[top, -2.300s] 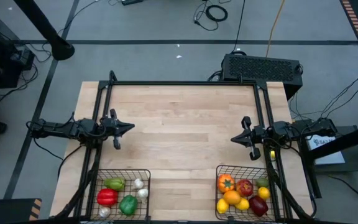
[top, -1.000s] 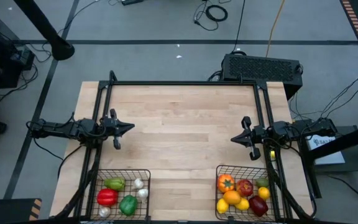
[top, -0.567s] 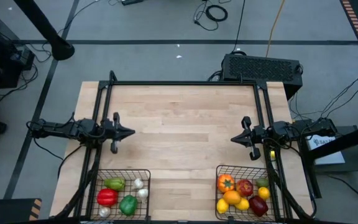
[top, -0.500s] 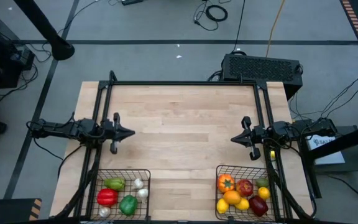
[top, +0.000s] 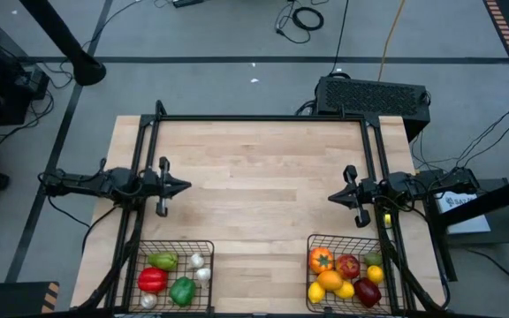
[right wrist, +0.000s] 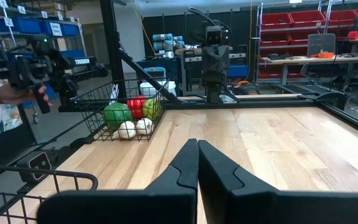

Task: Sort produce into baskets
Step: Return to Home Position

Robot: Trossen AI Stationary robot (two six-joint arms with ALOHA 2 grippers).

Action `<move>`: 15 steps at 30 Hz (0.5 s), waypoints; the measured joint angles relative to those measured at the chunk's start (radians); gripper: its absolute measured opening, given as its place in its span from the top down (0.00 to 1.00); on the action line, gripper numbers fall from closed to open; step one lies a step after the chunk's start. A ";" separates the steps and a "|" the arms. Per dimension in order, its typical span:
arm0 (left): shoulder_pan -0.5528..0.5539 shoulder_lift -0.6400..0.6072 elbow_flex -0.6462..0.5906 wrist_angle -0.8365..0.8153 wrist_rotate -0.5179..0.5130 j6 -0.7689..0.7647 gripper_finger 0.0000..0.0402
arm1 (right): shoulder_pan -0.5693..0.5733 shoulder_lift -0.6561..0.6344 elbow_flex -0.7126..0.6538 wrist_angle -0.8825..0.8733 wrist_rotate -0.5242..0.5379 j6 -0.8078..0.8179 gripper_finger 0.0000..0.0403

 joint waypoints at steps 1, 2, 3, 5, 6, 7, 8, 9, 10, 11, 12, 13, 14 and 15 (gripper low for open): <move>0.000 0.000 -0.017 0.059 -0.010 0.009 0.94 | 0.000 0.000 0.000 0.000 0.000 0.000 1.00; 0.000 0.000 -0.039 0.118 -0.009 0.023 0.94 | 0.000 0.000 0.000 0.001 0.000 0.000 1.00; 0.000 0.000 -0.050 0.137 0.001 0.038 0.94 | 0.000 0.000 0.000 0.001 0.000 0.000 1.00; 0.000 0.006 -0.050 0.135 0.036 0.052 0.94 | 0.000 0.000 0.000 0.002 0.000 0.000 1.00; 0.000 0.007 -0.050 0.114 0.046 0.052 0.94 | 0.000 0.000 0.000 0.002 0.000 0.000 1.00; 0.000 0.008 -0.050 0.089 0.056 0.050 0.94 | 0.000 0.000 0.000 0.002 0.001 0.000 1.00; 0.000 0.009 -0.050 0.080 0.072 0.045 0.94 | 0.000 0.000 0.000 0.002 0.001 0.000 1.00; 0.000 0.008 -0.050 0.084 0.094 0.044 0.94 | 0.000 0.000 0.000 0.002 0.000 0.000 1.00; 0.000 0.007 -0.050 0.088 0.118 0.044 0.94 | 0.000 0.000 0.000 0.002 0.001 0.000 1.00; 0.000 0.007 -0.050 0.082 0.134 0.044 0.94 | 0.000 0.000 0.000 0.002 0.000 0.000 1.00; 0.000 0.005 -0.050 0.063 0.141 0.044 0.94 | 0.000 0.000 0.000 0.002 0.001 0.000 1.00; 0.000 0.005 -0.051 0.053 0.142 0.045 0.94 | 0.000 0.000 0.000 0.002 0.001 0.000 1.00; 0.001 0.004 -0.051 0.053 0.140 0.056 0.94 | 0.000 0.000 0.000 0.002 0.001 0.000 1.00; 0.002 0.005 -0.051 0.053 0.138 0.071 0.94 | 0.000 0.000 0.000 0.002 0.001 0.000 1.00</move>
